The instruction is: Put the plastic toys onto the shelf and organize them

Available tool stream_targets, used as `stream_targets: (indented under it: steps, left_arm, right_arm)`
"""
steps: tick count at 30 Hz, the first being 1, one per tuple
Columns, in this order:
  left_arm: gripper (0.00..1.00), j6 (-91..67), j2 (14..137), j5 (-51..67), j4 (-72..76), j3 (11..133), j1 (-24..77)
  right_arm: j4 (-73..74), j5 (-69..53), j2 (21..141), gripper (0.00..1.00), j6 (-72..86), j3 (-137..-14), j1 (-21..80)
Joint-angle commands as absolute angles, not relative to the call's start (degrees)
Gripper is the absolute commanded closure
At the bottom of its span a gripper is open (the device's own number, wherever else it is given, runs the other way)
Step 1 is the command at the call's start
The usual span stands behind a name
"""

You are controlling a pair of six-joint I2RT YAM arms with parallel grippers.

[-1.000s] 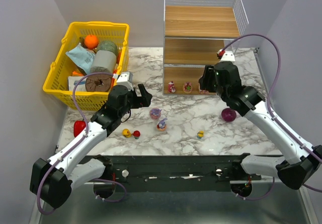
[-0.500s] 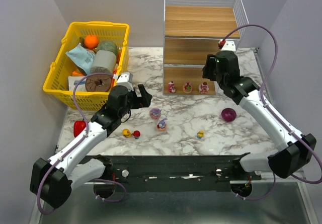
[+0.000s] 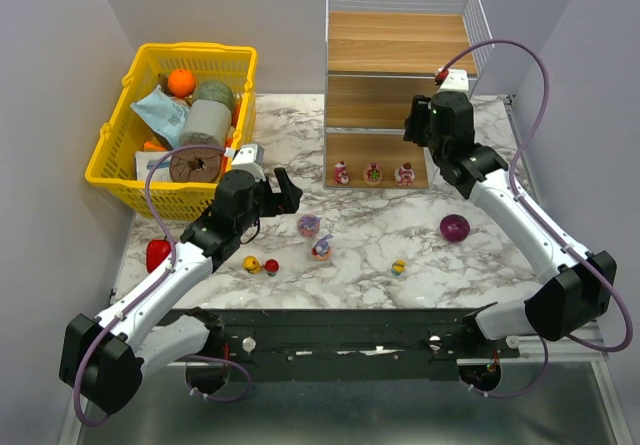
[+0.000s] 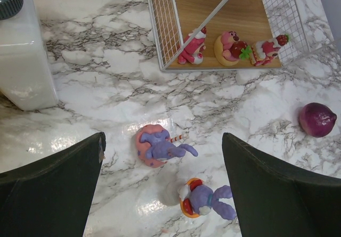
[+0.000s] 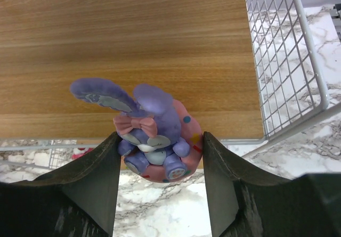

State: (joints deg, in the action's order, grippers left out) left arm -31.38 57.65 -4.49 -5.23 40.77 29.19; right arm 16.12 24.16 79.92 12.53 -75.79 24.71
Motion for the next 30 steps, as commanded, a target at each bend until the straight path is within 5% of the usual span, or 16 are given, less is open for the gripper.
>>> stream_targets:
  steps: [1, 30]
  left_arm:
    - [0.01, -31.11, 57.74, -5.45, -4.31, 40.25, 28.74]
    - [0.01, -31.46, 57.48, -5.71, -4.74, 39.81, 28.65]
  right_arm:
    - [9.94, 25.22, 80.42, 0.83, 10.46, -76.29, 23.47]
    - [3.96, 26.54, 84.02, 0.67, 9.84, -72.25, 21.71]
